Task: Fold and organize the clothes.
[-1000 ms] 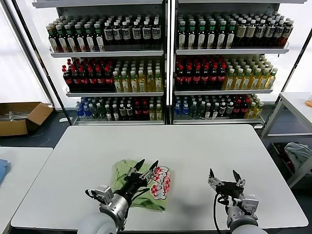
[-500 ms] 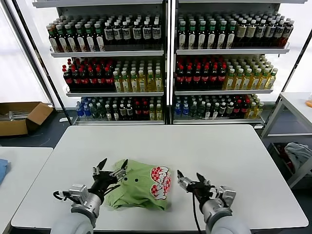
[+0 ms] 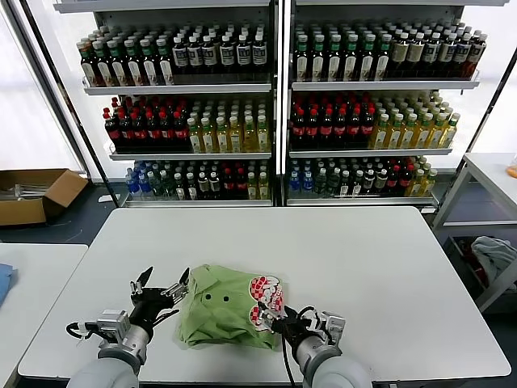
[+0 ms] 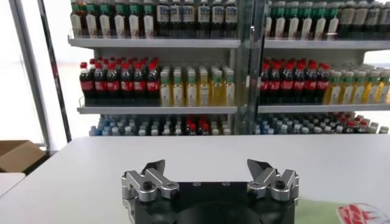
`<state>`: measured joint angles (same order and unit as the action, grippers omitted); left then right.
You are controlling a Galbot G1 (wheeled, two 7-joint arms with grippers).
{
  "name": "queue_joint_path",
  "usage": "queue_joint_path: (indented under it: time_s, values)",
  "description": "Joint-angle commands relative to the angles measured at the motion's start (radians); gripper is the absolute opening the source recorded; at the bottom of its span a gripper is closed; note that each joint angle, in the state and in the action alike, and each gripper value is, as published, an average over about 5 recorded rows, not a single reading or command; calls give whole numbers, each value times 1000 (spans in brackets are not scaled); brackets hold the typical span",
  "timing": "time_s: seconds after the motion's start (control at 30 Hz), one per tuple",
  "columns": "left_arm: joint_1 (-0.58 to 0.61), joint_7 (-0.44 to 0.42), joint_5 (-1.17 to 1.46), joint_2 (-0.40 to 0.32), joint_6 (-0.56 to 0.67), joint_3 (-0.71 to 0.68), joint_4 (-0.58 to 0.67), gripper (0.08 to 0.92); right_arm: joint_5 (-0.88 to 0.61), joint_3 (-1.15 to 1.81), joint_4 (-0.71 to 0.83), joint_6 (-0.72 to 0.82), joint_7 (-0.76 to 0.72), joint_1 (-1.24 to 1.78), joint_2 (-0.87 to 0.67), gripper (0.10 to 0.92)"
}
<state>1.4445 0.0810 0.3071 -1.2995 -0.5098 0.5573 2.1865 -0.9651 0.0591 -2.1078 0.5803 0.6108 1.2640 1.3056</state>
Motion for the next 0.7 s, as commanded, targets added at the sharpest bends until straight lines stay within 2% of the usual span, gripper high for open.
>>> queue_joint_path:
  time_s: [0.03,0.13,0.23,0.33,0.57,0.7]
  values:
    - [12,5,-14,9,-5,25,4,823,-46,-56,61,2,51,-24,16,720]
    - [15,5,-7,9,-6,27,7,823,-45,-55,70,1,65,-26,22,680]
    - [18,5,-1,10,-6,29,10,823,-35,-56,78,1,67,-27,26,606]
    - [16,5,5,11,-5,33,12,823,-1,-55,75,1,64,-28,26,511]
    - [12,7,17,13,-4,41,9,823,177,-18,31,2,38,-38,-27,294]
    - [9,9,18,9,-4,35,8,823,197,40,7,4,25,-46,-83,182]
